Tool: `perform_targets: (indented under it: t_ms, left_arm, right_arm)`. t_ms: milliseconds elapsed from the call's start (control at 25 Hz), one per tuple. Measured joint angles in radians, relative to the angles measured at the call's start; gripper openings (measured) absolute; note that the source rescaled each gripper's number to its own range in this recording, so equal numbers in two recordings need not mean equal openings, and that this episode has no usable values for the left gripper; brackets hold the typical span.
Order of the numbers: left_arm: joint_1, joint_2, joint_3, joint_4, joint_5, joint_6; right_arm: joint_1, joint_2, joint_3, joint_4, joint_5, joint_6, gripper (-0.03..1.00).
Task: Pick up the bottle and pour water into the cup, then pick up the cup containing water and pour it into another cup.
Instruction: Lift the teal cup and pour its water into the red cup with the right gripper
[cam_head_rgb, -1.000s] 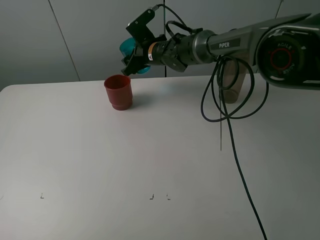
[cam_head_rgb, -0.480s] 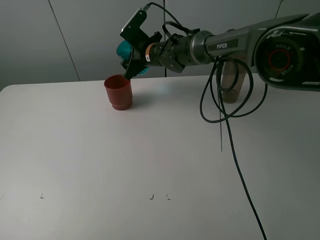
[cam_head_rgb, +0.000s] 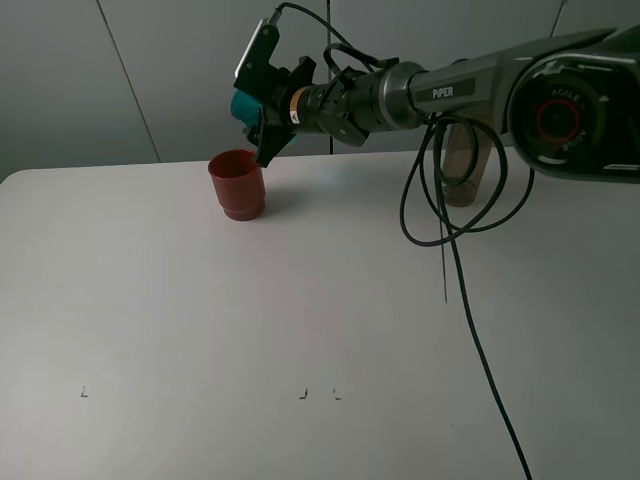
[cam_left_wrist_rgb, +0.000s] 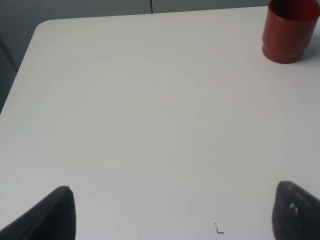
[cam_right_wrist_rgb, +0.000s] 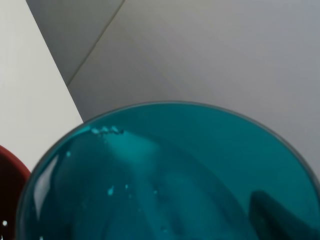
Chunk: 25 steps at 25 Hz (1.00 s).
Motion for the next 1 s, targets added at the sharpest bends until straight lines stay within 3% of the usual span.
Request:
perform_targets:
  t_ms: [600, 1000]
  left_arm:
    - [0.000, 0.000, 0.000, 0.000, 0.000, -0.007]
    - [0.000, 0.000, 0.000, 0.000, 0.000, 0.000]
  right_arm:
    - [0.012, 0.000, 0.000, 0.000, 0.016, -0.219, 0.04]
    - [0.014, 0.000, 0.000, 0.000, 0.016, -0.308, 0.04]
